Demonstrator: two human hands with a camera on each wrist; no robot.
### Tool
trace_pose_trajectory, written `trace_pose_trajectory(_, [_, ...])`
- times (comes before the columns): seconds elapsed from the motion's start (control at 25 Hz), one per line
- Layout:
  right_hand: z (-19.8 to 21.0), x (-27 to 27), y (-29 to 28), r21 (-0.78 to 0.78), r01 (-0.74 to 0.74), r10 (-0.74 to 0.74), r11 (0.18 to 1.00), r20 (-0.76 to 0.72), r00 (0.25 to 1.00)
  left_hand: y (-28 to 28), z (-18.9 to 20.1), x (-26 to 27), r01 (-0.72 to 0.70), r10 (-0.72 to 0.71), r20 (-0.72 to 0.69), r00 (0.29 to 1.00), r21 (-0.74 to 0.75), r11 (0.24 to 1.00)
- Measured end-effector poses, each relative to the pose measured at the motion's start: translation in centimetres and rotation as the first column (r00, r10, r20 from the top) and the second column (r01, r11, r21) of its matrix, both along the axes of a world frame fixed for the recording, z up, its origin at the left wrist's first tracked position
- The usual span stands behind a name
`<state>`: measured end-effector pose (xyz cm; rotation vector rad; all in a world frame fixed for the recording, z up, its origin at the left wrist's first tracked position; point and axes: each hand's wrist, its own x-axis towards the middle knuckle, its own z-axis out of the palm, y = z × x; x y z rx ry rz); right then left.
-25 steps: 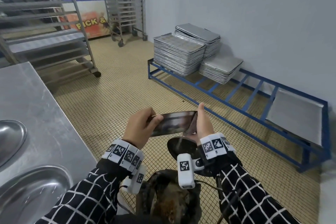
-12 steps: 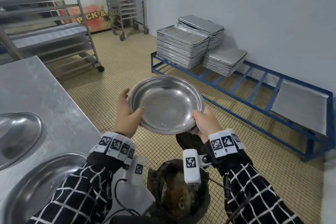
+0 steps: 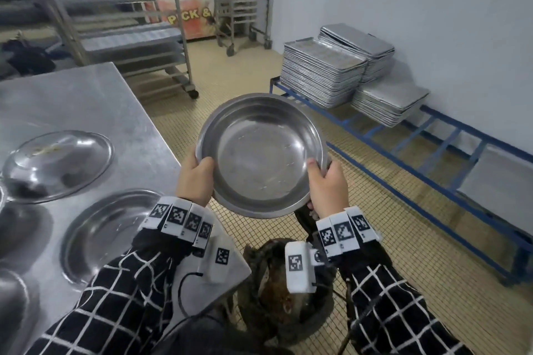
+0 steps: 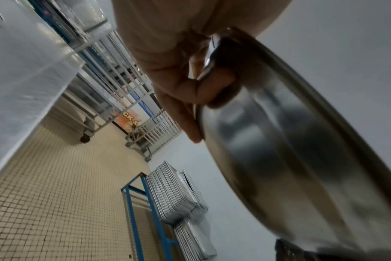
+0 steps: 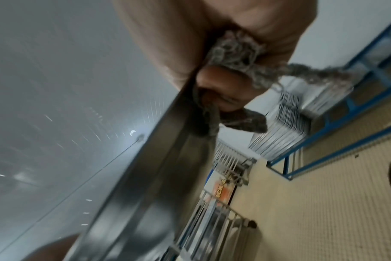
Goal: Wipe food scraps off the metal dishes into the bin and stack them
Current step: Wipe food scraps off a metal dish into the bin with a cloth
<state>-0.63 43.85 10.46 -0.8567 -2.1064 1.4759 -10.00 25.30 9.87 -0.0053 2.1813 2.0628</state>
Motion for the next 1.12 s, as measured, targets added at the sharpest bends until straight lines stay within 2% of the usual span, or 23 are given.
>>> trace_pose_trajectory(0.12, [0.4, 0.8, -3.0, -0.092, -0.123, 0.119, 0.988, -0.049, 0.992, -2.9, -0.2, 2.6, -0.172, 0.172, 0.018, 0.985, 0.025, 0.985])
trace_pose_trajectory(0.24, [0.2, 1.8, -7.6, -0.184, -0.314, 0.307, 0.932, -0.065, 0.95, -7.1, -0.3, 5.9, -0.388, 0.386, 0.051, 0.921, 0.046, 0.92])
trace_pose_trajectory(0.4, [-0.3, 2.2, -13.9, -0.24, -0.494, 0.501, 0.836, -0.036, 0.865, -14.3, -0.3, 10.5, -0.523, 0.523, 0.032, 0.852, 0.003, 0.852])
trace_pose_trajectory(0.52, [-0.6, 2.0, -18.8, -0.284, -0.647, 0.682, 0.708, 0.037, 0.731, -20.6, -0.9, 14.4, -0.629, 0.631, -0.002, 0.776, -0.081, 0.773])
trace_pose_trajectory(0.64, [-0.5, 1.9, -24.0, -0.238, -0.792, 0.825, 0.563, 0.108, 0.554, -26.9, -1.1, 18.7, -0.751, 0.758, -0.032, 0.651, -0.167, 0.638])
trace_pose_trajectory(0.76, [-0.8, 2.0, -28.9, -0.245, -0.867, 0.901, 0.433, 0.151, 0.407, -31.7, -1.0, 22.4, -0.776, 0.801, -0.065, 0.595, -0.304, 0.552])
trace_pose_trajectory(0.92, [-2.3, 3.1, -38.1, -0.251, -0.927, 0.95, 0.278, 0.214, 0.227, -38.5, -1.2, 27.8, -0.813, 0.861, -0.054, 0.505, -0.363, 0.454])
trace_pose_trajectory(1.12, [-2.9, 5.4, -47.6, -0.213, -0.951, 0.957, 0.225, 0.234, 0.173, -47.2, -2.7, 32.3, -0.816, 0.882, 0.0, 0.472, -0.378, 0.437])
